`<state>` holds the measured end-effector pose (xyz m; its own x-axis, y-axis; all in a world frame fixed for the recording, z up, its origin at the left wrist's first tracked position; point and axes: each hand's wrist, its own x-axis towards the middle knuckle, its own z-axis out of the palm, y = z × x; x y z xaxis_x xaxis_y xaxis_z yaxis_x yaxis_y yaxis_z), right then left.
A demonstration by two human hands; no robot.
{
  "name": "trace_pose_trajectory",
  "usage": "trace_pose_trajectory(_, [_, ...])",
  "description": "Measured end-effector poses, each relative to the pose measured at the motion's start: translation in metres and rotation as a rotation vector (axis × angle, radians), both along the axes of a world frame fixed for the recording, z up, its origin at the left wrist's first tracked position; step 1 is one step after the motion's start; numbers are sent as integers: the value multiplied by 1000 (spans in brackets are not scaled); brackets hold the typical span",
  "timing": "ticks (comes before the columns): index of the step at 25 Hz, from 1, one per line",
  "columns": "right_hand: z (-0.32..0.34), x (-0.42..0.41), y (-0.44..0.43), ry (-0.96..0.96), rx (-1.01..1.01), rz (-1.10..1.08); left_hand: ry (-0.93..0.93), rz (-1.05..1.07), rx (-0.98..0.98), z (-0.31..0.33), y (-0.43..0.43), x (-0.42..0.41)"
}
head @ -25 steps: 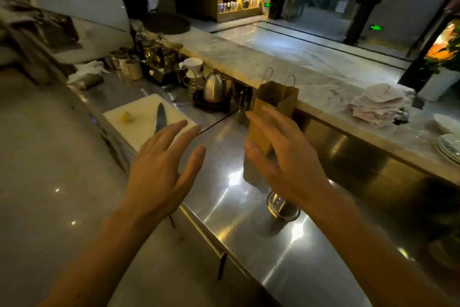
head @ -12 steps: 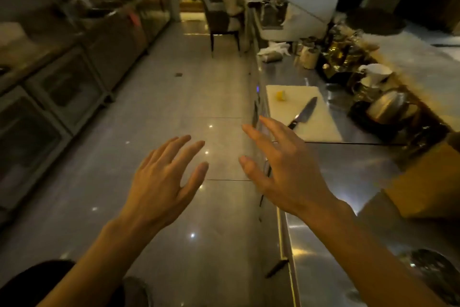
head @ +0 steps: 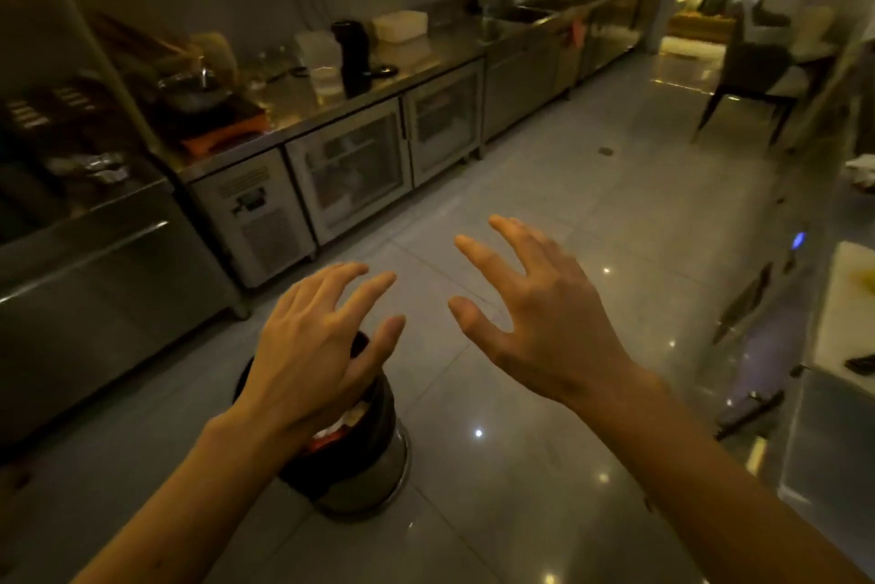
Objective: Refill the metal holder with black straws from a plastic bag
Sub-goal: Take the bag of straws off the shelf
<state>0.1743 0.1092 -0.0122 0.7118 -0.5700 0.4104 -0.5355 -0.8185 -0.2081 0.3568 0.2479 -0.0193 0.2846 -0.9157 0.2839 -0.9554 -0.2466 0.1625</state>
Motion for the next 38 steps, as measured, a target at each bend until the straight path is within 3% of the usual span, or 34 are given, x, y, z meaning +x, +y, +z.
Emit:
trace_pose_trajectory(10, [12, 239, 157, 29, -59, 383, -34, 424, -82, 2, 212, 171])
trace_pose_trajectory(20, [35, 453, 319, -63, -88, 703, -56, 802, -200, 9, 398, 314])
trace_pose_trajectory(28, [30, 602, 335, -107, -71, 883, -139, 922, -181, 7, 415, 432])
trace_pose_trajectory(38, [51, 792, 229, -177, -85, 874, -246, 921, -134, 41, 315, 622])
